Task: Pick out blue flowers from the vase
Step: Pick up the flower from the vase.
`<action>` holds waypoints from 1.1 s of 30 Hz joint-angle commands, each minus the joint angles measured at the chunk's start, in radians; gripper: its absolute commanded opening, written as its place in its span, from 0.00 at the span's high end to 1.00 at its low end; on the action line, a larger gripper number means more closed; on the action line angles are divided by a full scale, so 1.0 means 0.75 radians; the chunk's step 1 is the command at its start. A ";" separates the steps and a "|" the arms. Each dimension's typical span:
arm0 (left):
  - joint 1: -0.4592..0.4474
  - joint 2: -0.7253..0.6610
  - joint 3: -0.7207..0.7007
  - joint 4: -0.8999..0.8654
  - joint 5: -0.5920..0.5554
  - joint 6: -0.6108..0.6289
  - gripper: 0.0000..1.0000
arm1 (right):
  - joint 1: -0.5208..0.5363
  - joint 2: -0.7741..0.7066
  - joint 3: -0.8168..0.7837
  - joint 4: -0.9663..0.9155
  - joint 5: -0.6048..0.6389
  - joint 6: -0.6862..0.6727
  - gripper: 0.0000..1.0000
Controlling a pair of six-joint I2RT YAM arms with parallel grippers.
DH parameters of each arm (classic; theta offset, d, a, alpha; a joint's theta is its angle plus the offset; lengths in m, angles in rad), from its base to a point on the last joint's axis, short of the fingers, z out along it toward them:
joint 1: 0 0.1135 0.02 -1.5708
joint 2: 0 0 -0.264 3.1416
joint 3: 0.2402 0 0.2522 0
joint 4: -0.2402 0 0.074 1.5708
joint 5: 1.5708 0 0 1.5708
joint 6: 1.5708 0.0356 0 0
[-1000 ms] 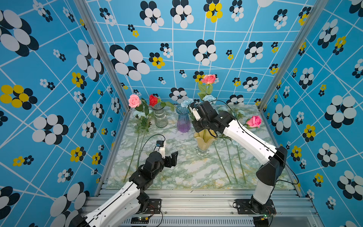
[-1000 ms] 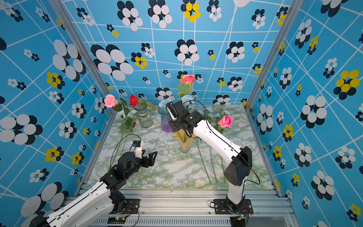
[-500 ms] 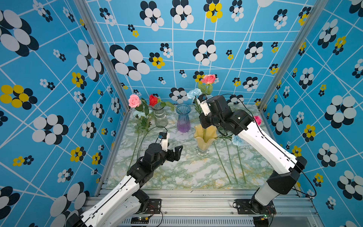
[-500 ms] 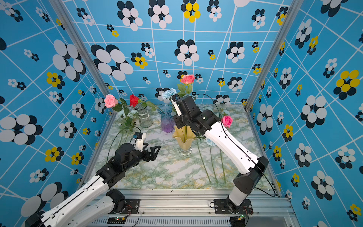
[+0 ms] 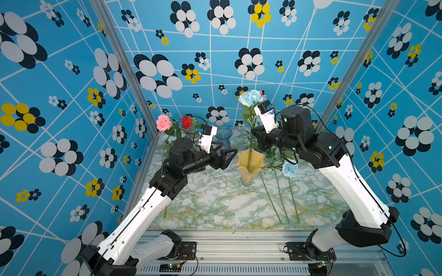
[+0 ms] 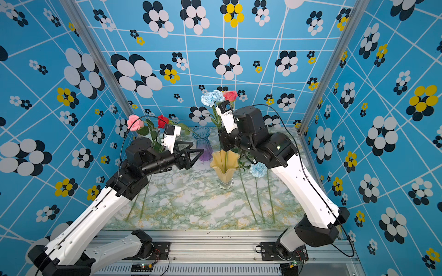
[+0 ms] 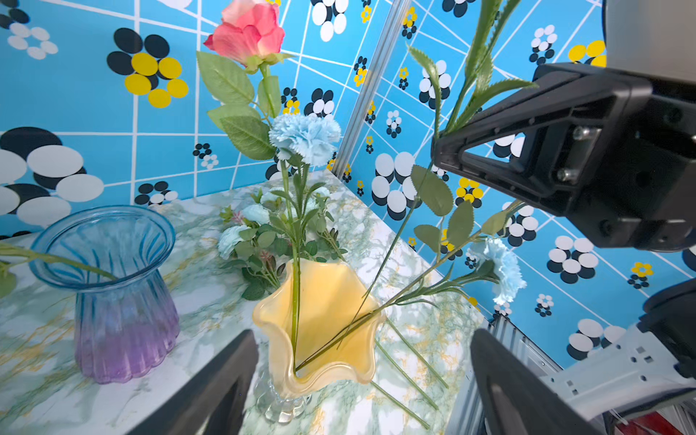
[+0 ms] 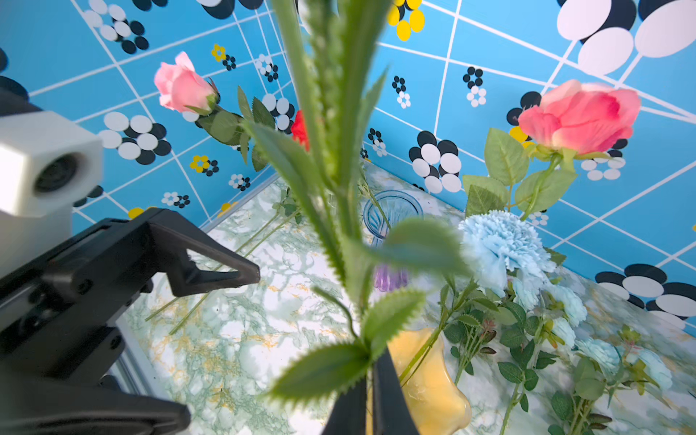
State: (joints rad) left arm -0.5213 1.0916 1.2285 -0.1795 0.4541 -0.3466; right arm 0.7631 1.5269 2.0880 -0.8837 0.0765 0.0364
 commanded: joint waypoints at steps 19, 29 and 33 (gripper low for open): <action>0.109 -0.061 0.083 -0.065 0.338 -0.067 0.05 | -0.009 -0.060 0.055 -0.005 -0.433 0.080 1.00; 0.130 0.034 0.166 -0.032 0.519 -0.144 0.10 | -0.007 -0.061 -0.063 0.083 -0.609 0.148 1.00; 0.123 0.054 0.153 -0.022 0.562 -0.158 0.21 | -0.007 -0.062 -0.110 0.104 -0.662 0.168 1.00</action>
State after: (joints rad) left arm -0.4313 1.1217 1.3293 -0.2150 0.8181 -0.4534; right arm 0.7628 1.4979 2.0239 -0.8482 -0.3576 0.1349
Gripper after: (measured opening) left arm 0.806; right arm 0.062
